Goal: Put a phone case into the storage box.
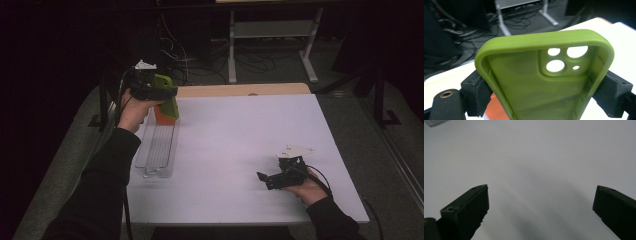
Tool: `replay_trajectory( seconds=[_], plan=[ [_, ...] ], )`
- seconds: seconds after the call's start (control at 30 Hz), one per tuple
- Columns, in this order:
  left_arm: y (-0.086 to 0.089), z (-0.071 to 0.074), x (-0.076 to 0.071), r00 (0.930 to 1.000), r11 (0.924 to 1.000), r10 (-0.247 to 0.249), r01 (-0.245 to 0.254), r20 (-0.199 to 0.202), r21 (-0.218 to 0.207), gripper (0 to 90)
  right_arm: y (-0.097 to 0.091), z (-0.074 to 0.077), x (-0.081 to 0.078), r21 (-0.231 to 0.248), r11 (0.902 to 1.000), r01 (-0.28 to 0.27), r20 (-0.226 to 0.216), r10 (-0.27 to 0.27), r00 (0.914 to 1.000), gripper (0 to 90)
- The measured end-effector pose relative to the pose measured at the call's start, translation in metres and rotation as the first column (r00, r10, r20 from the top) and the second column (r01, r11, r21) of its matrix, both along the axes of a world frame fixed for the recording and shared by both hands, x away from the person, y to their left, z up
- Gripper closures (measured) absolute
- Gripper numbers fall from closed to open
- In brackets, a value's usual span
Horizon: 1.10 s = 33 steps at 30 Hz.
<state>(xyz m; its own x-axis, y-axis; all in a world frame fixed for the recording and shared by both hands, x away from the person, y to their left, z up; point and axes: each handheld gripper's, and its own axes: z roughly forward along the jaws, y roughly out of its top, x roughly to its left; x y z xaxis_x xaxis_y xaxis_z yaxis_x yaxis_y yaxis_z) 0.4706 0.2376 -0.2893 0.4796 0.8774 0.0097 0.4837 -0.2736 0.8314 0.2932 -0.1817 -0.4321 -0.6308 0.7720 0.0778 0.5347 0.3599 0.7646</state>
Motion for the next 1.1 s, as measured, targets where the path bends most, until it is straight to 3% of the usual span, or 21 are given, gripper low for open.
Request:
replay_trajectory(
  seconds=[0.37, 0.6, 1.1],
  plan=[
    [0.007, -0.033, 0.014, 0.9916, 0.9914, 0.122, -0.12, -0.044, 0.052, 13.1, -0.002, 0.001, -0.001, 0.0, 1.0, -0.003, 0.01, 0.003, 0.9999, 0.0],
    [0.01, -0.052, 0.016, 0.9859, 0.9842, 0.152, -0.144, -0.07, 0.103, 12.8, -0.001, 0.001, -0.001, 0.001, 1.0, -0.004, 0.009, 0.004, 1.0, 0.0],
    [0.001, -0.078, 0.018, 0.9769, 0.9734, 0.202, -0.193, -0.069, 0.124, 11.9, -0.001, 0.002, -0.001, 0.006, 1.0, -0.007, 0.008, 0.006, 0.9999, 0.0]
  ],
)
